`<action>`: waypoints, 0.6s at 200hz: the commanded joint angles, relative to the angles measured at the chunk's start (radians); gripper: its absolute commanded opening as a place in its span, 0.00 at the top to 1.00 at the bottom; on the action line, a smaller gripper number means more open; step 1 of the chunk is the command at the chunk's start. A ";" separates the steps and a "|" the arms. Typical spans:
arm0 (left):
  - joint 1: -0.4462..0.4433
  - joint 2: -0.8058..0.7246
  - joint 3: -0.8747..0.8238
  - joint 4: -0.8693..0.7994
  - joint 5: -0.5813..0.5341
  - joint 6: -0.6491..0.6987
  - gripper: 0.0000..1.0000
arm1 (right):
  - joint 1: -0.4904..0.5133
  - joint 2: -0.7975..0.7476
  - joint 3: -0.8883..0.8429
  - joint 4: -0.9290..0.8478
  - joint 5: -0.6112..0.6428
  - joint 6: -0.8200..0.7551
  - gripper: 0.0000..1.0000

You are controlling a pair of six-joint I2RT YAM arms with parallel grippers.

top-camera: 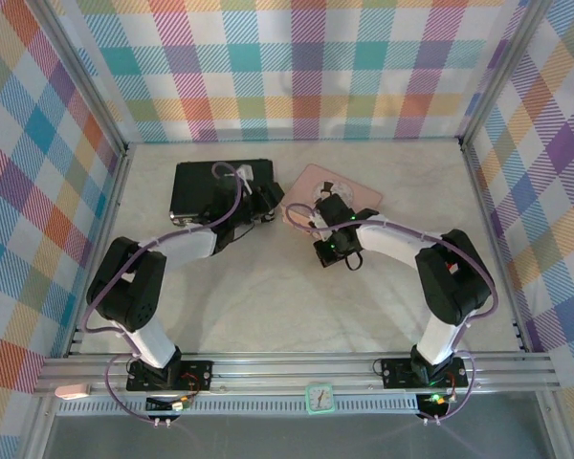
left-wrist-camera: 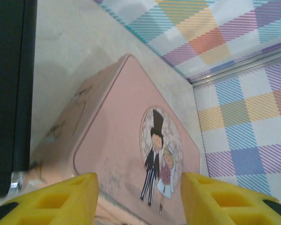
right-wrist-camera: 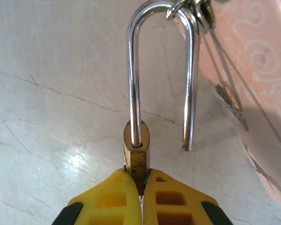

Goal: Unlock the padlock with the key

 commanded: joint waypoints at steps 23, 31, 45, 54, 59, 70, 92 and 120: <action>0.028 0.156 0.181 -0.146 0.103 0.128 0.51 | -0.044 -0.048 -0.032 0.082 -0.134 -0.220 1.00; 0.027 0.180 0.200 -0.149 0.121 0.124 0.51 | -0.049 -0.044 -0.025 0.080 -0.139 -0.228 1.00; 0.021 0.214 0.216 -0.143 0.138 0.114 0.51 | -0.058 -0.031 -0.008 0.071 -0.151 -0.236 1.00; 0.014 0.229 0.224 -0.138 0.148 0.113 0.51 | -0.060 -0.021 0.006 0.067 -0.163 -0.240 1.00; 0.010 0.234 0.226 -0.138 0.150 0.112 0.52 | -0.060 -0.017 0.012 0.064 -0.167 -0.240 1.00; -0.004 0.246 0.228 -0.135 0.154 0.112 0.53 | -0.061 -0.004 0.032 0.060 -0.175 -0.240 1.00; -0.032 0.264 0.226 -0.119 0.173 0.101 0.57 | -0.064 0.013 0.060 0.063 -0.180 -0.231 1.00; -0.061 0.282 0.219 -0.093 0.187 0.084 0.64 | -0.068 0.030 0.100 0.064 -0.195 -0.224 1.00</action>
